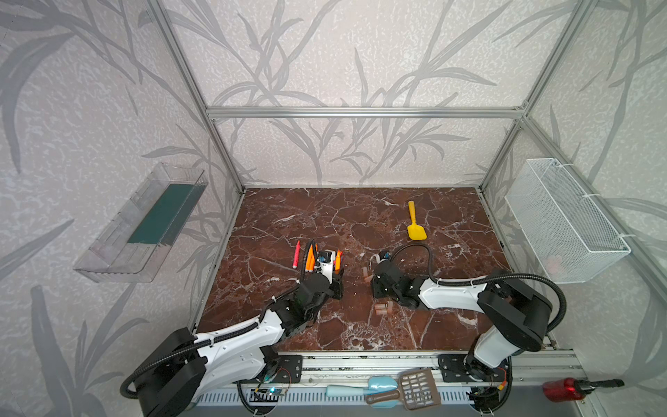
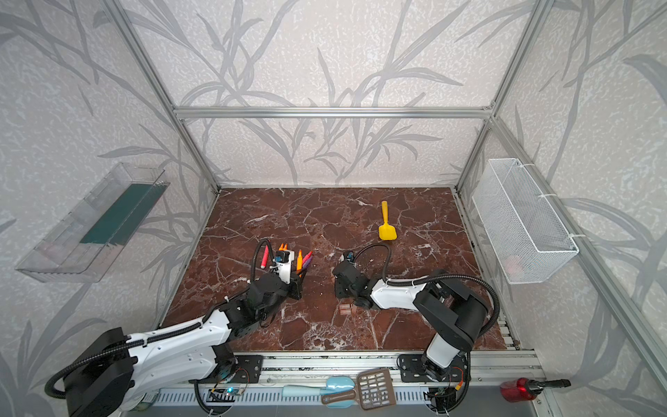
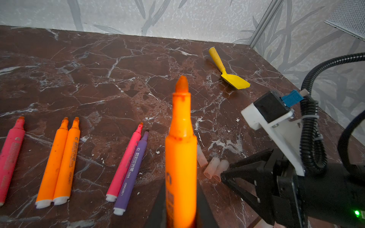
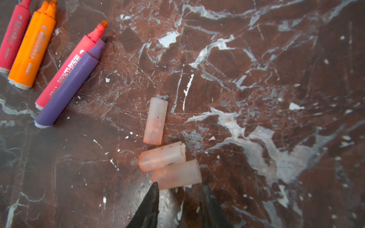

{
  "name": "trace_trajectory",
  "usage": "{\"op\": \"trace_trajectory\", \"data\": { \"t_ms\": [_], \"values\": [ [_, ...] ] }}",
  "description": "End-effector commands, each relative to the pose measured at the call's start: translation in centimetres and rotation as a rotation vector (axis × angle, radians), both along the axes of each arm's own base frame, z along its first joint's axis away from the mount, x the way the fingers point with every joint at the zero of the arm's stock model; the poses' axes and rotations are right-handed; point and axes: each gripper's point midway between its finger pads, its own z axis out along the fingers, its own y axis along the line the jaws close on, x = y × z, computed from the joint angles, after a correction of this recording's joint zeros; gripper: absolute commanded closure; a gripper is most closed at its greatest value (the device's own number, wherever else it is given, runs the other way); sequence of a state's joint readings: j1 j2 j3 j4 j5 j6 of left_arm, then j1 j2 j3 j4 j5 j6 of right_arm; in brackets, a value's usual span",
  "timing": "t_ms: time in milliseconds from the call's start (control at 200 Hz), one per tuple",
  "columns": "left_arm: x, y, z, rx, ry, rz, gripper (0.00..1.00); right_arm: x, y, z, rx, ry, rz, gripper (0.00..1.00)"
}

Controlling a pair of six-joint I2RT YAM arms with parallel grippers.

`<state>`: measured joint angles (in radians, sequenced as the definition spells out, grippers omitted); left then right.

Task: Insert the pens into the pen caps
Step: 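Move the right gripper over the pink caps and lower onto one, then close the right gripper on a translucent pink cap and lift it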

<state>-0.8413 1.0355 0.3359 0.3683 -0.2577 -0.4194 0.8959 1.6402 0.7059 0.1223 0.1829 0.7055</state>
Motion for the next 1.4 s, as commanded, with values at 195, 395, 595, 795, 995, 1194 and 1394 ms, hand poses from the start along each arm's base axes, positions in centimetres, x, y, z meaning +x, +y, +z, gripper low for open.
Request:
{"op": "trace_trajectory", "data": {
  "t_ms": [195,395,595,795,995,1194,1394],
  "values": [
    [0.1,0.4,-0.2,-0.002,0.0,0.019,1.0,1.1,0.5,0.7,-0.007,-0.033,-0.022,0.61],
    [0.0,0.5,-0.2,-0.003,0.0,0.019,1.0,1.4,0.4,0.2,-0.031,-0.03,-0.034,0.6],
    [0.0,0.5,-0.2,-0.003,0.0,0.017,1.0,1.5,0.4,-0.1,-0.047,-0.025,-0.033,0.49],
    [0.0,0.5,-0.2,-0.002,0.0,0.016,1.0,1.4,-0.2,-0.3,-0.064,-0.027,-0.047,0.61],
    [0.0,0.4,-0.1,-0.005,0.001,0.012,1.0,1.3,-1.0,0.1,-0.078,-0.043,-0.064,0.69],
    [0.0,0.4,-0.2,-0.001,0.0,0.012,1.0,1.5,-1.5,0.5,-0.129,-0.05,-0.063,0.7],
    [0.0,0.5,-0.1,0.0,-0.002,0.014,1.0,2.0,-1.5,0.3,-0.186,-0.036,-0.061,0.71]
  ]
}}
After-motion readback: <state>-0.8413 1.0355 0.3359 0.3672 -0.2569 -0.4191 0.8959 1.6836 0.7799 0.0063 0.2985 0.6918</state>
